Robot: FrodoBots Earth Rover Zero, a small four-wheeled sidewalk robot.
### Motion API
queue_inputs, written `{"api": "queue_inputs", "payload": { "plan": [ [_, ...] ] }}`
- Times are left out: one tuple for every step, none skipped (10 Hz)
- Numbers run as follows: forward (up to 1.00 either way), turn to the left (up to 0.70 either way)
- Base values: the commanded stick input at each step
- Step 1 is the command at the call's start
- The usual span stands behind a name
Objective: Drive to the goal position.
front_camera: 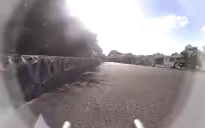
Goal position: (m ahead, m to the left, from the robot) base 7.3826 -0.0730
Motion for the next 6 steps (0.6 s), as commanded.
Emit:
{"api": "queue_inputs", "payload": {
  "plan": [
    [0.70, -0.15],
    [0.70, 0.00],
    [0.70, 0.00],
    [0.70, 0.00],
    [0.70, 0.00],
    [0.70, 0.00]
  ]
}}
